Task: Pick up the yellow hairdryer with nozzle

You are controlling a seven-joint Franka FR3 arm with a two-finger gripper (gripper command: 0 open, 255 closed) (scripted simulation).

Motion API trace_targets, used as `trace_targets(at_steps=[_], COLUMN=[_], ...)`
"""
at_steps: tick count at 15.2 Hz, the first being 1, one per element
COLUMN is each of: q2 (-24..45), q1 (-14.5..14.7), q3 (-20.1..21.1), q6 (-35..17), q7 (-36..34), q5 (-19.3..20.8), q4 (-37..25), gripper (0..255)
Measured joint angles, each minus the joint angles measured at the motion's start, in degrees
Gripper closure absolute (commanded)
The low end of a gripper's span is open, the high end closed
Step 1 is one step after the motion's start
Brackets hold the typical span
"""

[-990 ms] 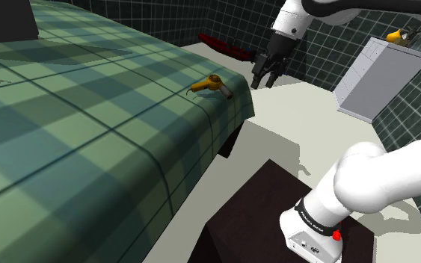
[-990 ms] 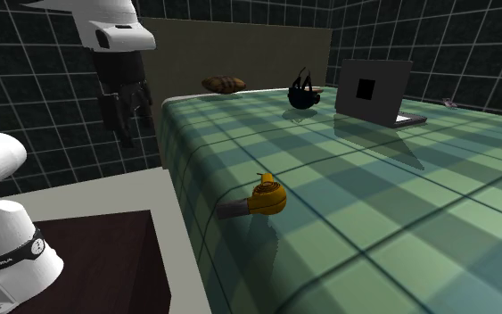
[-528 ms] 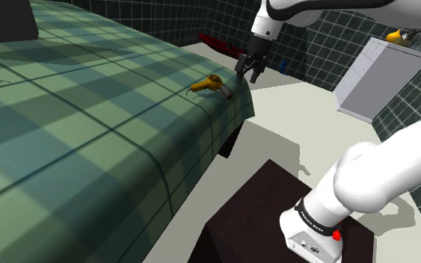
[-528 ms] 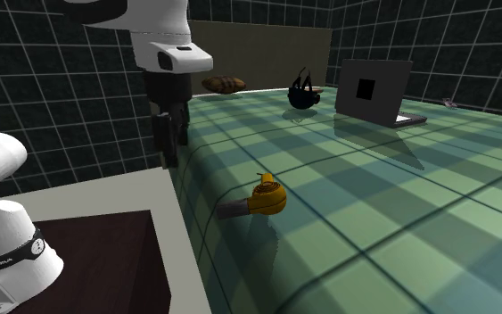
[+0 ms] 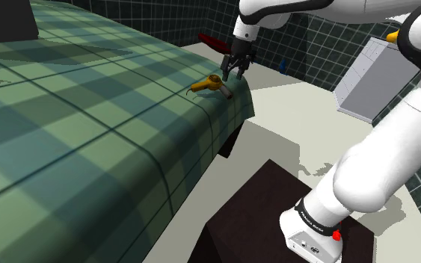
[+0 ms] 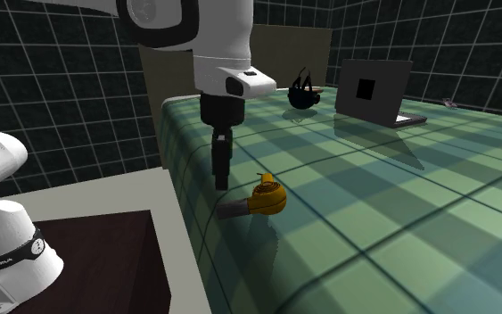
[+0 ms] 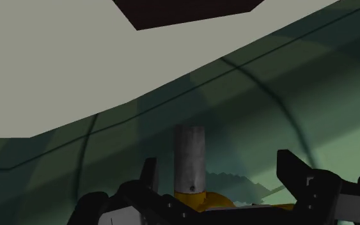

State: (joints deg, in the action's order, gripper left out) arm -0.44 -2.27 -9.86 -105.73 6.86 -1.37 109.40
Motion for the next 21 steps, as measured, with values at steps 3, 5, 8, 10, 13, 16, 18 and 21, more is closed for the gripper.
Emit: trace_targets(at_steps=[3,5,8,10,13,16,18,21], q2=[7.02,8.71,9.47,9.76,10.07,10.12,10.13,10.13], q1=[-0.64,-0.81,-0.78,-0.75,-0.83,-0.85,-0.85,-0.85], q3=[-0.53,-0.61,-0.56,-0.52,-0.55,-0.57,-0.57,-0.57], q6=[0.51,-0.32,-2.0,-3.83,-4.64,-4.74,-4.75,-4.75], q7=[1.55,1.92,1.95,1.97,2.12,2.15,2.15,2.15], q5=[-0.44,-0.6,-0.7,-0.78,-0.84,-0.85,-0.85,-0.85], q4=[-7.07,-7.8,-6.86,-5.3,-4.8,-4.77,-4.77,-4.77], gripper=[0,0,0,0,255,255,255,255])
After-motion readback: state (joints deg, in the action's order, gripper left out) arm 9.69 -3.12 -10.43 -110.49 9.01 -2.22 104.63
